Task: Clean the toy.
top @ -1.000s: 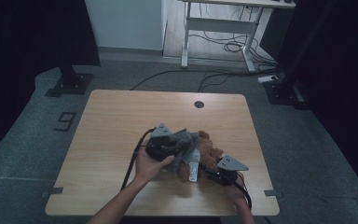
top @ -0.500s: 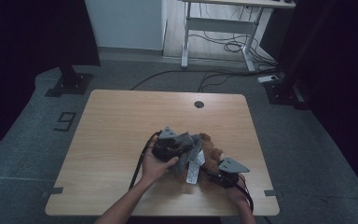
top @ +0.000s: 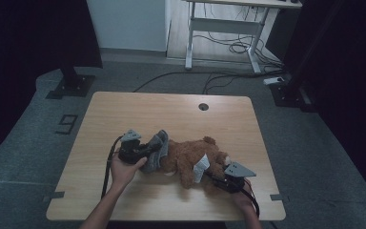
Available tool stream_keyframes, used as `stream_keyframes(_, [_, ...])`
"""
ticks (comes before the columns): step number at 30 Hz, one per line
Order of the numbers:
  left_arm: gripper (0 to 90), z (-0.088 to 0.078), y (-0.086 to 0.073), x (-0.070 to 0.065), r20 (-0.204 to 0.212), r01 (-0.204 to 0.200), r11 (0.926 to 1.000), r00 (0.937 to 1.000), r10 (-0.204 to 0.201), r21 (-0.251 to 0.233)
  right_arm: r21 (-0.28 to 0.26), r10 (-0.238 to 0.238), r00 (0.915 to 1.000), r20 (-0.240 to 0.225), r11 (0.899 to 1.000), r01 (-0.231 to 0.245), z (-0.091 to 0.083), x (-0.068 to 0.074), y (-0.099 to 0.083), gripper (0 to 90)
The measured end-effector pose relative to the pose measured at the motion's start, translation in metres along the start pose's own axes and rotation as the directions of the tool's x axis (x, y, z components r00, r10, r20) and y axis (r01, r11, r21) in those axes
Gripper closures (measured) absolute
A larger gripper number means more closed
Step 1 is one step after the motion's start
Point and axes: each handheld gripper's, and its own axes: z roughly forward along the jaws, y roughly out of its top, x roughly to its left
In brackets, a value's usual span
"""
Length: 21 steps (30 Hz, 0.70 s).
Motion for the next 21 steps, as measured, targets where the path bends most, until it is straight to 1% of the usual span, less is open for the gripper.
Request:
stream_keyframes(1, [77.2, 0.000, -0.004, 0.006, -0.016, 0.018, 0.9998, 0.9997, -0.018, 0.009, 0.000, 0.001, 1.0000, -0.001, 1.000, -0.001, 0.000, 0.000, 0.000, 54.8])
stream_keyframes(2, [77.2, 0.001, -0.006, 0.010, -0.027, 0.027, 0.9995, 0.9993, -0.026, 0.016, -0.001, 0.003, 1.0000, -0.001, 1.000, -0.003, 0.000, 0.000, 0.000, 54.8])
stream_keyframes(3, [77.3, 0.002, -0.010, 0.016, -0.047, 0.034, 0.9987, 0.9984, -0.033, 0.037, -0.003, 0.005, 1.0000, -0.001, 1.000, -0.005, 0.000, 0.000, 0.000, 54.8])
stream_keyframes(5, [77.4, 0.005, -0.018, 0.025, -0.069, 0.055, 0.9960, 0.9964, -0.050, 0.071, -0.003, 0.013, 0.9999, -0.001, 1.000, -0.013, 0.000, -0.001, -0.001, 54.8])
stream_keyframes(6, [77.5, 0.007, -0.022, 0.028, -0.070, 0.065, 0.9943, 0.9958, -0.059, 0.085, -0.002, 0.015, 0.9999, -0.001, 1.000, -0.015, 0.000, -0.001, -0.002, 54.8])
stream_keyframes(7, [77.5, 0.011, -0.028, 0.032, -0.066, 0.081, 0.9909, 0.9950, -0.074, 0.107, 0.001, 0.015, 0.9999, -0.001, 1.000, -0.015, -0.001, -0.002, -0.002, 54.9])
stream_keyframes(9, [77.5, 0.017, -0.036, 0.036, -0.059, 0.100, 0.9860, 0.9939, -0.093, 0.133, 0.001, 0.018, 0.9998, -0.002, 1.000, -0.018, 0.000, -0.002, -0.002, 54.9])
stream_keyframes(11, [77.4, 0.020, -0.039, 0.037, -0.055, 0.107, 0.9842, 0.9935, -0.100, 0.141, 0.000, 0.020, 0.9998, -0.003, 1.000, -0.020, 0.000, -0.003, -0.003, 54.9])
stream_keyframes(12, [77.4, 0.019, -0.038, 0.037, -0.055, 0.108, 0.9850, 0.9933, -0.101, 0.135, -0.001, 0.022, 0.9998, -0.003, 1.000, -0.022, 0.000, -0.003, -0.003, 54.8])
stream_keyframes(14, [77.3, 0.014, -0.031, 0.034, -0.052, 0.098, 0.9882, 0.9944, -0.092, 0.118, -0.001, 0.021, 0.9998, -0.003, 1.000, -0.021, -0.001, -0.003, -0.003, 54.9])
stream_keyframes(15, [77.2, 0.008, -0.023, 0.030, -0.047, 0.082, 0.9916, 0.9959, -0.078, 0.100, 0.001, 0.021, 0.9998, -0.004, 1.000, -0.021, -0.001, -0.003, -0.003, 54.9])
stream_keyframes(16, [77.1, 0.006, -0.020, 0.028, -0.042, 0.077, 0.9925, 0.9964, -0.074, 0.094, 0.001, 0.024, 0.9997, -0.005, 1.000, -0.024, -0.001, -0.004, -0.003, 54.9])
stream_keyframes(17, [77.1, 0.001, -0.012, 0.023, -0.028, 0.062, 0.9949, 0.9978, -0.060, 0.079, 0.001, 0.024, 0.9997, -0.005, 1.000, -0.024, -0.001, -0.004, -0.003, 54.9])
stream_keyframes(18, [77.1, -0.002, -0.007, 0.019, -0.023, 0.049, 0.9965, 0.9986, -0.048, 0.068, 0.002, 0.024, 0.9997, -0.005, 1.000, -0.024, -0.001, -0.005, -0.004, 54.9])
stream_keyframes(19, [77.1, -0.006, 0.002, 0.013, -0.013, 0.028, 0.9983, 0.9995, -0.027, 0.052, 0.004, 0.023, 0.9997, -0.005, 1.000, -0.023, -0.001, -0.005, -0.003, 54.9])
stream_keyframes(21, [77.1, -0.009, 0.015, 0.000, 0.009, -0.007, 0.9995, 0.9999, 0.006, 0.032, 0.002, 0.021, 0.9998, -0.007, 1.000, -0.021, -0.001, -0.005, -0.003, 54.9])
